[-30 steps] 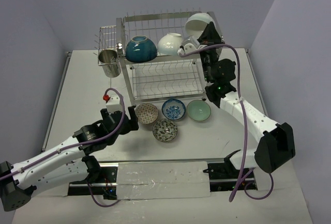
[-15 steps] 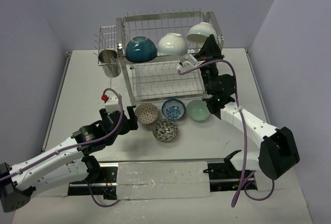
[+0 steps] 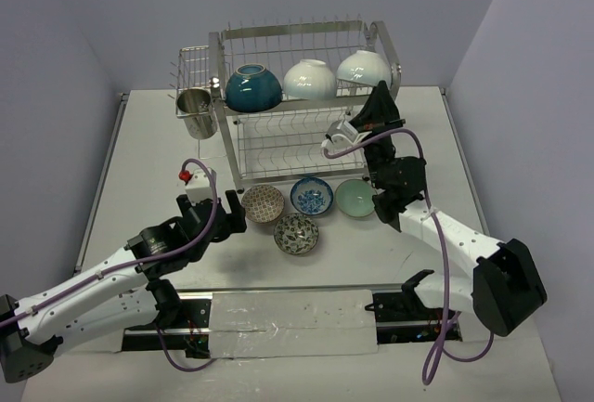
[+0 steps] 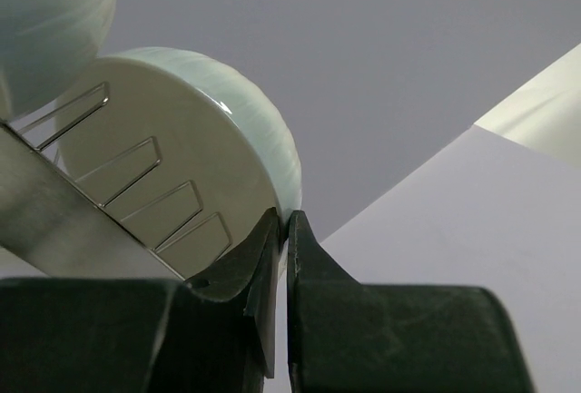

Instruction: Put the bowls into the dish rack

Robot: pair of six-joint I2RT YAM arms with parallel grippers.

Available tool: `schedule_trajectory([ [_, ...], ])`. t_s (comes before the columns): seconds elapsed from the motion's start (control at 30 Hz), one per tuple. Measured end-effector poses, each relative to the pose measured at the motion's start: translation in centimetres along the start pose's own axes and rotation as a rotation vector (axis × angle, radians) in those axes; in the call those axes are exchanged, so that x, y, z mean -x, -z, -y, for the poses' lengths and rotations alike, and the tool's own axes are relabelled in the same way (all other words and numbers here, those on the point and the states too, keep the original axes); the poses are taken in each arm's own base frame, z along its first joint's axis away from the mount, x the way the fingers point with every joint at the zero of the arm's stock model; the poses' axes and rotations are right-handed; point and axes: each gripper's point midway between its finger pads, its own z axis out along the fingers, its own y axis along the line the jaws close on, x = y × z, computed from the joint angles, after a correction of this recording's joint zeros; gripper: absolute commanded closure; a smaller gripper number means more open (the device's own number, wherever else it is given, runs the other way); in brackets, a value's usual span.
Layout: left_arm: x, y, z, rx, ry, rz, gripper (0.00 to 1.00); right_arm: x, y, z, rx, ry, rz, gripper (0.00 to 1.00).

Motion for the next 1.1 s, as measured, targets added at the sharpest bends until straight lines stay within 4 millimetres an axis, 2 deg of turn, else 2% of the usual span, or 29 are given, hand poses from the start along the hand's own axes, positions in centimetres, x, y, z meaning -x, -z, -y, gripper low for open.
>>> schedule_trajectory([
  [0.3, -0.1, 0.0, 0.0, 0.001, -0.001, -0.001, 0.1, -0.3, 1.4, -0.4, -0.012, -0.016, -0.005, 0.89],
  [0.5, -0.4, -0.1, -0.3, 0.005, -0.003, -0.005, 0.1, -0.7, 2.4, -0.1, -0.029, -0.042, -0.02, 0.82],
  [0.6, -0.4, -0.1, -0.2, 0.004, -0.002, -0.005, 0.1, -1.1, 2.9, -0.2, -0.03, -0.057, -0.037, 0.74],
  [0.83, -0.4, -0.2, -0.1, 0.004, -0.004, -0.007, 0.1, -3.9, 4.8, -0.7, -0.038, -0.087, -0.171, 0.69],
  [0.97, -0.6, -0.4, 0.1, 0.003, -0.007, -0.012, 0.09, -4.8, 5.5, -0.8, -0.044, -0.111, -0.215, 0.67],
  [1.1, -0.7, -0.6, 0.2, 0.002, -0.008, -0.014, 0.07, -5.3, 6.2, 0.0, -0.076, -0.17, -0.252, 0.6],
])
